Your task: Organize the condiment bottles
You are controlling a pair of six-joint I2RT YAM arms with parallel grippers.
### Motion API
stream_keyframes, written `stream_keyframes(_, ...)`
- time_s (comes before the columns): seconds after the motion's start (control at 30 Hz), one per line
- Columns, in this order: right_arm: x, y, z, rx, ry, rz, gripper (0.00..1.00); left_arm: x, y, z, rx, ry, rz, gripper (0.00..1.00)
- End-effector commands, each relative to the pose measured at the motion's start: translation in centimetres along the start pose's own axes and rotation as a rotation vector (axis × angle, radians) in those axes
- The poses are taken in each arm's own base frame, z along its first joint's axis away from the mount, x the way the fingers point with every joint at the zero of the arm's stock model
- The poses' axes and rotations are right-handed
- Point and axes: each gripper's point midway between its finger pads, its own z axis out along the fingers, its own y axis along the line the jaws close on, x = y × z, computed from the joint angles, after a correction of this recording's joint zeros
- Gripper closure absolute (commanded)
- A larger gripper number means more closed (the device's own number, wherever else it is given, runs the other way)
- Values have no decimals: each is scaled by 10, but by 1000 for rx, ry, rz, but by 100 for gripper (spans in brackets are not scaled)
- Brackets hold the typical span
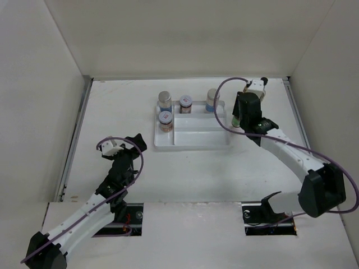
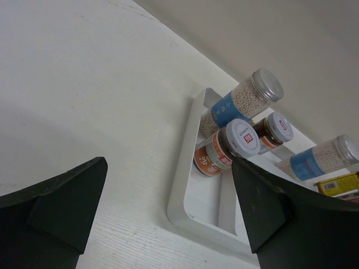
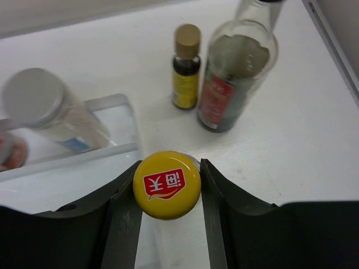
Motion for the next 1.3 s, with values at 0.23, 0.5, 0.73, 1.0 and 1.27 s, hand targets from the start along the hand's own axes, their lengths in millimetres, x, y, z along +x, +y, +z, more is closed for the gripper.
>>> stream_keyframes(0.23,-102,171,-73,-434,-280,143,69,2,-3,2,23,-6,-29,4)
stream_keyframes(0.5,-96,246,-54,-516,-256,144,69,6,-3,3,30,10,-22,4)
stream_keyframes(0.73,-59,262,-39,-513,-195,111,68,7,-7,3,51,23,-26,3)
stream_keyframes(1.0,-11,269,-30,-502,-132,62,56,7,-7,3,55,23,-32,3)
stream_keyframes(1.27,-36,256,-47,-513,-168,83,27,8,-5,4,47,23,-28,3)
